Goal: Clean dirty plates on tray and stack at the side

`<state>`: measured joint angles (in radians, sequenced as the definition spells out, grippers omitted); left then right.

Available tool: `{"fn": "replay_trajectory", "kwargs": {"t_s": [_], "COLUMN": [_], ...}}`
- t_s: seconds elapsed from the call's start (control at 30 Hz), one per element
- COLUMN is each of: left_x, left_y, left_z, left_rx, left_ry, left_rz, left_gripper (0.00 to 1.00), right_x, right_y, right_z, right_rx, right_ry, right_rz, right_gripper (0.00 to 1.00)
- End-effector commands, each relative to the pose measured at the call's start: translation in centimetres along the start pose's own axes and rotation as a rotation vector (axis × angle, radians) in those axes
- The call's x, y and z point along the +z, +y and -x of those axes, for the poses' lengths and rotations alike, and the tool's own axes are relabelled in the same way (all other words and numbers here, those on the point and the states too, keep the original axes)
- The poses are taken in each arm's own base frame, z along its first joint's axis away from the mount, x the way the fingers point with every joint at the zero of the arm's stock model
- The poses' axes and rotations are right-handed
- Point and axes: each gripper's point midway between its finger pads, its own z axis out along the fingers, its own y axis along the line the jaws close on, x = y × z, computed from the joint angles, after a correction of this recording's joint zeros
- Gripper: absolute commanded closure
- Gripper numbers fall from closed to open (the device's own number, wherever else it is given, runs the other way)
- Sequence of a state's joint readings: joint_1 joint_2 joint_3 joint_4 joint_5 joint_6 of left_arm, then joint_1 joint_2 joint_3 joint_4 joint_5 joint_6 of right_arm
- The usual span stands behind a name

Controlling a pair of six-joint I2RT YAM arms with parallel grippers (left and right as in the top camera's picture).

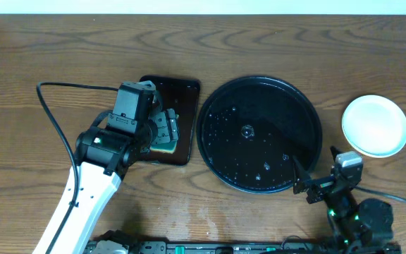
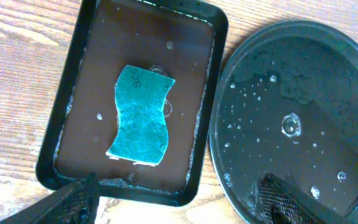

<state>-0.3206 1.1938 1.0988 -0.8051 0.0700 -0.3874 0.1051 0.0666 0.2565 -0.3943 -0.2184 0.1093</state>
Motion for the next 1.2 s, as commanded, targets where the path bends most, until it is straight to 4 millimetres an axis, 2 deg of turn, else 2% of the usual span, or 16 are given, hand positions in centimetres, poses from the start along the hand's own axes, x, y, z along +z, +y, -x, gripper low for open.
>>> {"fn": "replay_trajectory", "kwargs": {"t_s": [0.0,0.1,0.27,1.17], "left_x": [-0.6,-0.6,-0.6,-0.9], "left_y": [-0.2,-0.2,-0.2,-0.2], "left_z": [0.7,0.7,0.7,0.7], "left_rx": [0.007,0.007,0.007,0.007], "left_ry": [-0.021,-0.021,-0.021,-0.031], "left_rz": [-0.006,-0.005,-0.005,-0.01], "left_gripper": [0.17,0.17,0.17,0.17], "right_x": [0.8,1.9,2.4,2.4], "right_y": [-0.4,-0.8,-0.8,-0.8], "right_z": [-1.4,-2.6,-2.0,-2.0], "right_rx": [-0.03,-0.035,-0.053,-0.053], "right_ry": [-0.038,-0.061,-0.146,-0.146], "right_rz": [-0.003,-0.001,0.007,0.01], "right_gripper": [0.01,0.01,0.01,0.01]}}
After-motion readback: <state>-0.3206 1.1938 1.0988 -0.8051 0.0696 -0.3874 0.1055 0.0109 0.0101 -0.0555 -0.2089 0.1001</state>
